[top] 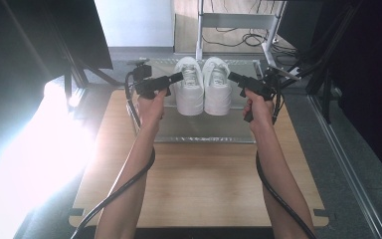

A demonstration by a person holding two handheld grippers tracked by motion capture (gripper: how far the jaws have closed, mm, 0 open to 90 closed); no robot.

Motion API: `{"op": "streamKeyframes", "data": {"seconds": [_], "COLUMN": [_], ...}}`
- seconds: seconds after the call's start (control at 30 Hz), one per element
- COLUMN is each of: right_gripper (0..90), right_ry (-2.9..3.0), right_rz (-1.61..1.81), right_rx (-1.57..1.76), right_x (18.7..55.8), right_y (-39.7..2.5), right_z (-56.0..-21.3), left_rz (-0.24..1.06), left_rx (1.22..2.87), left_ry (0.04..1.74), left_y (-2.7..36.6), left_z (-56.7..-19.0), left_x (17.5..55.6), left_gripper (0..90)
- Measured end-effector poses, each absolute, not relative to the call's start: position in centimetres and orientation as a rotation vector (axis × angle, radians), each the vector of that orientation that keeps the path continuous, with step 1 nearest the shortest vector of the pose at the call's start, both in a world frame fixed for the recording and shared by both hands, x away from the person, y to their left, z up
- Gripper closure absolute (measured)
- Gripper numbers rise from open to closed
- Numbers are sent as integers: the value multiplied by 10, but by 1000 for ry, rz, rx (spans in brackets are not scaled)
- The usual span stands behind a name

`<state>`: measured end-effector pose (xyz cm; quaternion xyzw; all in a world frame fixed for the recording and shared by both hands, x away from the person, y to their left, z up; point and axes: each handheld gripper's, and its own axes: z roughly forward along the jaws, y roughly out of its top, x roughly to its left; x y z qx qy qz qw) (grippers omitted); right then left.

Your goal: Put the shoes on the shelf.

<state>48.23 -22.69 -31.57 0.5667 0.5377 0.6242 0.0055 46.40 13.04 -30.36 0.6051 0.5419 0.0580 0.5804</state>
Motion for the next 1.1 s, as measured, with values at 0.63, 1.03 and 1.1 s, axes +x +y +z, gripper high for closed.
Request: {"op": "streamKeyframes", "data": {"seconds": [0.63,1.03,1.1], "right_gripper": [188,182,175], "right_ry": [1753,1839,1860], "right_rz": [1960,1960,1967], "right_rx": [1636,1603,1599], "right_x": [455,429,424], "right_y": [-241,-251,-253], "right_z": [-305,-319,-323], "left_rz": [162,148,142], "left_rx": [1444,1442,1441], "left_ry": [1192,1168,1159], "left_y": [152,161,162], "left_z": [-307,-322,-326], "left_x": [430,405,400], "left_gripper": [74,66,66]}}
